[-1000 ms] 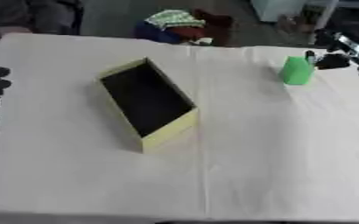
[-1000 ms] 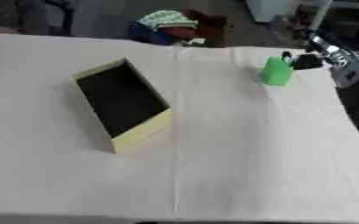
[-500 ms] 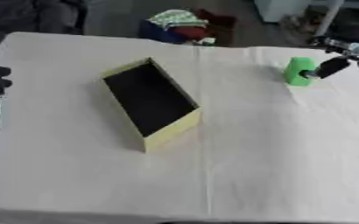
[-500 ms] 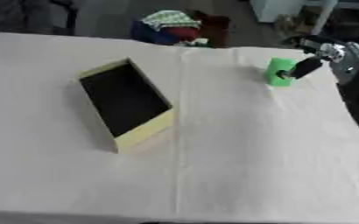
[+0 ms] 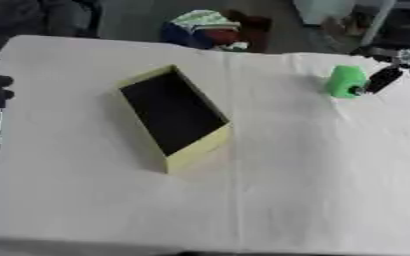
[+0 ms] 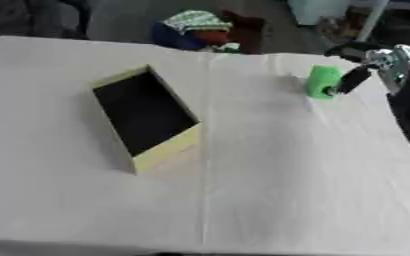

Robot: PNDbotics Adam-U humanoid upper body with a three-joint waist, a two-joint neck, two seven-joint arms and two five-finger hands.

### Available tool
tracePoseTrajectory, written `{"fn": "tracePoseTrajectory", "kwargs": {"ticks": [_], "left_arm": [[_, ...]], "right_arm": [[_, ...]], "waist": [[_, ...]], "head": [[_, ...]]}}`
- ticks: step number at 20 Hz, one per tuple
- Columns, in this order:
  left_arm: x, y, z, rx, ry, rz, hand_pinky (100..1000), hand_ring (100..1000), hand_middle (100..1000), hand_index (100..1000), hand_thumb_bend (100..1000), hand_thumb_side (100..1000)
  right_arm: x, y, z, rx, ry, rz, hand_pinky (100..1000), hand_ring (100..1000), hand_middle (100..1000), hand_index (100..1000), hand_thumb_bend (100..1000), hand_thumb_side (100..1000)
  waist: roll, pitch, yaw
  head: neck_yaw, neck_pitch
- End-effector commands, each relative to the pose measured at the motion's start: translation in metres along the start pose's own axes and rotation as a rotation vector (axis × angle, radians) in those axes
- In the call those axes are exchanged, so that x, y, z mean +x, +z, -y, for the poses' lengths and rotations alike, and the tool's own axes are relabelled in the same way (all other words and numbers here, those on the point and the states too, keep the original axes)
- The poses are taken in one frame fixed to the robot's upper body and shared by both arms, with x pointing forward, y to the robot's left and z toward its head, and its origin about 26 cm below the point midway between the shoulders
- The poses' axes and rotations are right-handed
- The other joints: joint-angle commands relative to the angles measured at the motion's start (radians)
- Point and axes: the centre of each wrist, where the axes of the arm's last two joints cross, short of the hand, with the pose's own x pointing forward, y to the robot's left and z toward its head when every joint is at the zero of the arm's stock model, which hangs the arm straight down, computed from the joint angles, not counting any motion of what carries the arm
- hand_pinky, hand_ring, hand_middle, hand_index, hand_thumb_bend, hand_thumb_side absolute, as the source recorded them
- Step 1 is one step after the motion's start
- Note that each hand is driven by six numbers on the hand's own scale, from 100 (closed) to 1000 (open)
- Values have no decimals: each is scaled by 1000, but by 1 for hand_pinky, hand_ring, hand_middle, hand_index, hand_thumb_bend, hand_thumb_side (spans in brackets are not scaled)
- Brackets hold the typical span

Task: Pick up objects on the table and place them in the box.

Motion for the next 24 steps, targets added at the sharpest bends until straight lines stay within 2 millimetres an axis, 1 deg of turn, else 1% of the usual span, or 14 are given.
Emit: {"fn": "tracePoseTrajectory", "kwargs": {"ticks": [1,7,18,24], "left_arm": [[5,-5,-4,-3,-13,28,651,681,735,815,246,567],[6,-6,-4,-3,-10,33,652,681,735,815,246,567],[9,-8,-3,-6,-4,43,652,682,734,815,245,567],[9,-8,-3,-6,-3,47,653,683,734,816,244,568]], "right_arm": [[-7,7,16,-42,31,-35,953,1000,993,1000,381,179],[-7,4,11,-51,61,-53,944,1000,977,1000,335,161],[-5,1,6,-76,66,-59,937,1000,969,1000,304,150],[-6,1,2,-87,71,-72,932,1000,950,1000,283,123]], "waist": [[2,-10,2],[3,-2,9],[9,14,25],[10,21,28]], "head": [[2,5],[3,5],[3,5],[1,5]]}}
